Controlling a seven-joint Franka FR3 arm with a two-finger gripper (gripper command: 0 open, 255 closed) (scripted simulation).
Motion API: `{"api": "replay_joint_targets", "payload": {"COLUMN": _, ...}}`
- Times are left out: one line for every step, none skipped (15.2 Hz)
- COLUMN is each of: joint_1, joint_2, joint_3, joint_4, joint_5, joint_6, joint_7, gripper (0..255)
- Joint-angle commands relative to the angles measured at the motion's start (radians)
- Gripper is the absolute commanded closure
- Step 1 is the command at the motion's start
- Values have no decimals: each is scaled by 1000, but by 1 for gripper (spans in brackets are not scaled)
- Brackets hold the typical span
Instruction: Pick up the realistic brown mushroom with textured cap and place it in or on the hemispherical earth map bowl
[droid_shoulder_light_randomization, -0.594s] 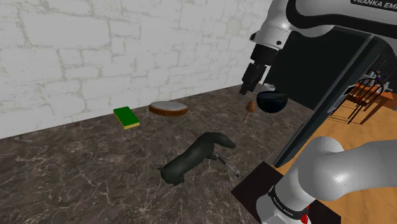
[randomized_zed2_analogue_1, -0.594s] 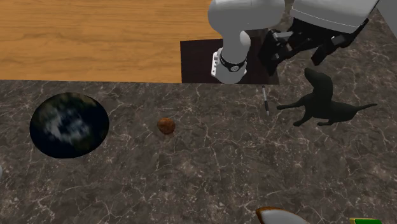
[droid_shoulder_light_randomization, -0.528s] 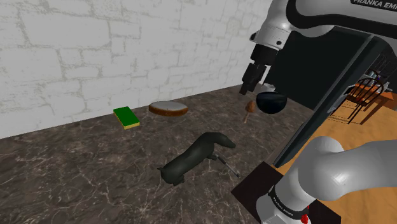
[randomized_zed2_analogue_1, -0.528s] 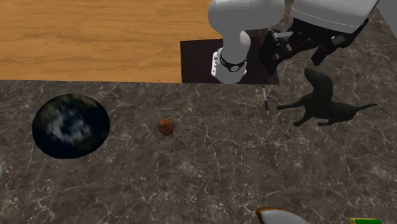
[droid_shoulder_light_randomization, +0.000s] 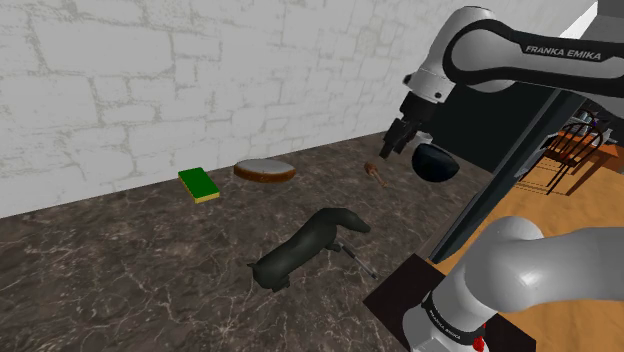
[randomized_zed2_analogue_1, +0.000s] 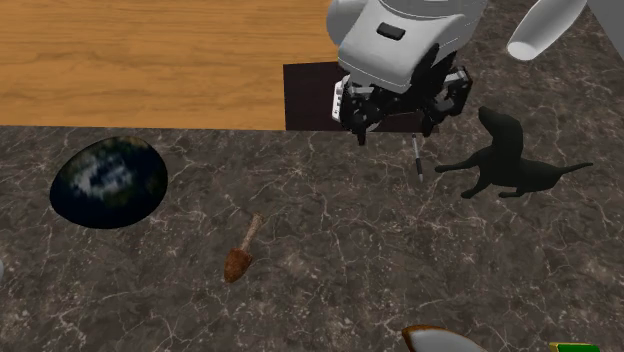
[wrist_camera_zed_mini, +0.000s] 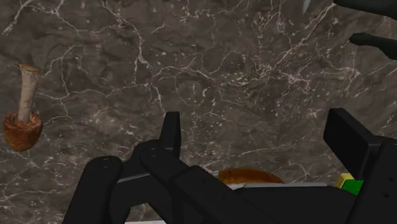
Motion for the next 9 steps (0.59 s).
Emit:
{"api": "replay_joint_targets", "payload": {"joint_1": -27, "joint_2": -3, "joint_3": -32, "joint_4": -34, "joint_5": -27, "joint_6": 64, "joint_7": -21, "gripper": 0}}
{"api": "replay_joint_targets", "payload": {"joint_1": -41, "joint_2": -2, "joint_3": -48, "joint_4": -53, "joint_5": -40, "joint_6": 97, "joint_7": -31, "gripper": 0}}
{"api": "replay_joint_targets", "payload": {"joint_1": -54, "joint_2": 0, "joint_3": -65, "joint_4": -70, "joint_5": -52, "joint_6": 131, "joint_7": -41, "gripper": 0}}
{"api": "replay_joint_targets", "payload": {"joint_1": -67, "joint_2": 4, "joint_3": -83, "joint_4": -86, "joint_5": -64, "joint_6": 166, "joint_7": -51, "gripper": 0}}
{"api": "replay_joint_targets", "payload": {"joint_1": -80, "joint_2": 9, "joint_3": -101, "joint_4": -101, "joint_5": -76, "joint_6": 201, "joint_7": -62, "gripper": 0}}
{"api": "replay_joint_targets", "payload": {"joint_1": -93, "joint_2": 15, "joint_3": -119, "joint_4": -115, "joint_5": -87, "joint_6": 237, "joint_7": -73, "gripper": 0}}
{"api": "replay_joint_targets", "payload": {"joint_1": -106, "joint_2": 24, "joint_3": -139, "joint_4": -128, "joint_5": -98, "joint_6": 273, "joint_7": -84, "gripper": 0}}
{"api": "replay_joint_targets", "payload": {"joint_1": -117, "joint_2": 34, "joint_3": -158, "joint_4": -140, "joint_5": -108, "joint_6": 310, "joint_7": -95, "gripper": 0}}
{"api": "replay_joint_targets", "payload": {"joint_1": -129, "joint_2": 45, "joint_3": -178, "joint_4": -150, "joint_5": -117, "joint_6": 348, "joint_7": -107, "gripper": 0}}
